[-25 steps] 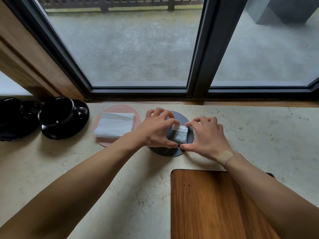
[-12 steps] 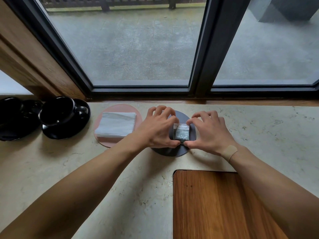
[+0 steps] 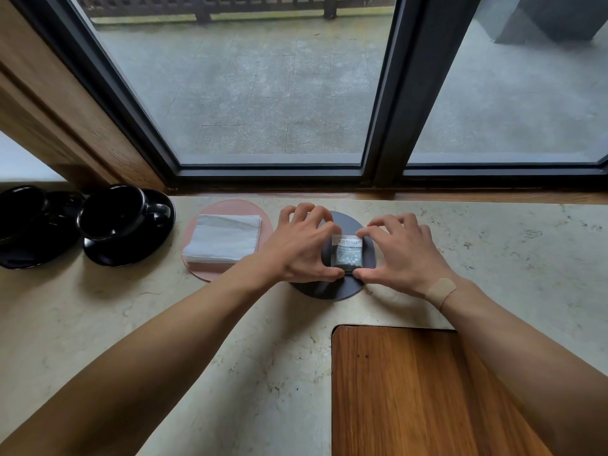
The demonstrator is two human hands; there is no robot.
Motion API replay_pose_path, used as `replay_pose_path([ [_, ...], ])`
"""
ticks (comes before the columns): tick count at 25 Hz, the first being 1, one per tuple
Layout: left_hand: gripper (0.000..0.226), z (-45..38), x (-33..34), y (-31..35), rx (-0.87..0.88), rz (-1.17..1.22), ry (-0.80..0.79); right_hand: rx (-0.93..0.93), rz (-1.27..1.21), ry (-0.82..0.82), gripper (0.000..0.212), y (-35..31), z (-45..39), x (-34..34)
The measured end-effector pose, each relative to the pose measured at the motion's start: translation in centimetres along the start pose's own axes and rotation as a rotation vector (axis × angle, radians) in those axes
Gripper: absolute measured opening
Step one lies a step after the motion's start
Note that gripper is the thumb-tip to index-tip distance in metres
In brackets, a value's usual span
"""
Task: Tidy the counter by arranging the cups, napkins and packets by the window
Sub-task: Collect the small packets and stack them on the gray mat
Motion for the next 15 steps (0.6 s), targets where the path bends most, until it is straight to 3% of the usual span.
replay_pose_path([
  [15,0.076,-0.09,0.32,-0.2,0.005,0.021,-0.015,0.052,-0.036,-0.021,0.075,0.17,0.15,0.29],
])
Point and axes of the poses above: each hand's wrist, its own z-axis away from the middle knuckle, its own x-axis out of the palm, y = z × x, the point moved 6 cm from there along -z, towards the middle knuckle, and after that the axes turned 8 degrees about y, right-handed, at the moved point
